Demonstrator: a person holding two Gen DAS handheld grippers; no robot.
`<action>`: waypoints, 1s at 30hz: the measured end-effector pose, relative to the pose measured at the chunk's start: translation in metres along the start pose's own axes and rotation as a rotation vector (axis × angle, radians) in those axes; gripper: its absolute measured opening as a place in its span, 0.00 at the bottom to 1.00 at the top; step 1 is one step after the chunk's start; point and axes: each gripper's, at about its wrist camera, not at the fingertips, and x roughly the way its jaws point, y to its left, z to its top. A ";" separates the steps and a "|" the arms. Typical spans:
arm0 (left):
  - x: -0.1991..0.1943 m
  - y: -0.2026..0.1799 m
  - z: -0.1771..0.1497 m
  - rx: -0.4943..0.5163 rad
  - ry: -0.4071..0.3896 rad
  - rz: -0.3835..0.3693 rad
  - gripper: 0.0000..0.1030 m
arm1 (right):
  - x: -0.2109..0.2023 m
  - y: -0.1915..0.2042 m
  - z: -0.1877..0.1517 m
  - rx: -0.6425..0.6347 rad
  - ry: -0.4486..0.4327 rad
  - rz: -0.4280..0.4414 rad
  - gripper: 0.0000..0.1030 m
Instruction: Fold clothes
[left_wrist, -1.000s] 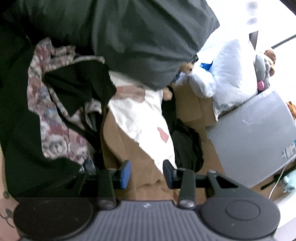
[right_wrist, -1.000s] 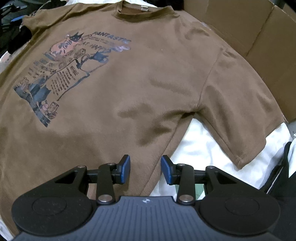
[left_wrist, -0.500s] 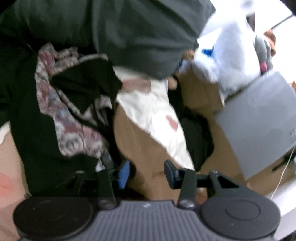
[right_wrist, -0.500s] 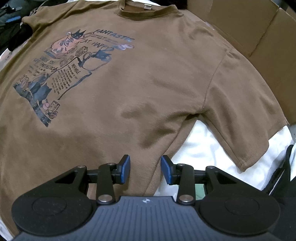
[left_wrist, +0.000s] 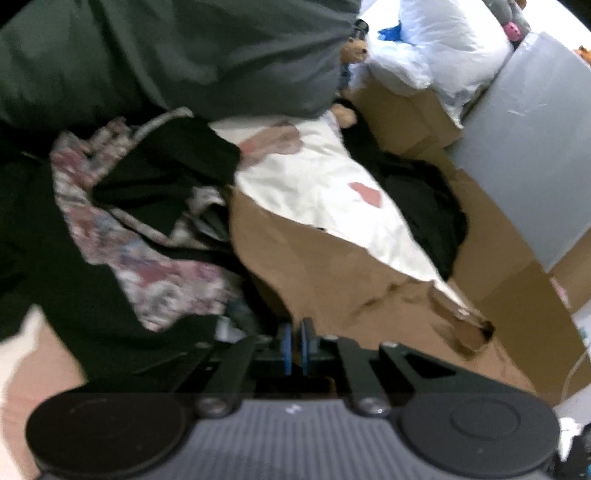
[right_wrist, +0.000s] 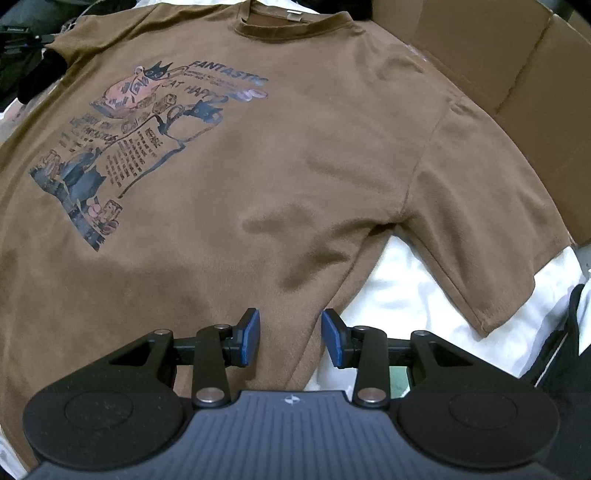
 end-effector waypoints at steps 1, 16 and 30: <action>-0.003 0.002 0.001 -0.001 -0.004 0.023 0.05 | 0.001 -0.001 -0.002 0.003 0.001 0.000 0.40; -0.035 -0.027 -0.011 0.232 0.097 0.010 0.46 | -0.013 0.003 -0.027 0.037 -0.018 -0.001 0.40; -0.056 -0.031 -0.084 0.218 0.308 -0.096 0.59 | -0.047 0.011 -0.044 0.076 -0.047 0.055 0.53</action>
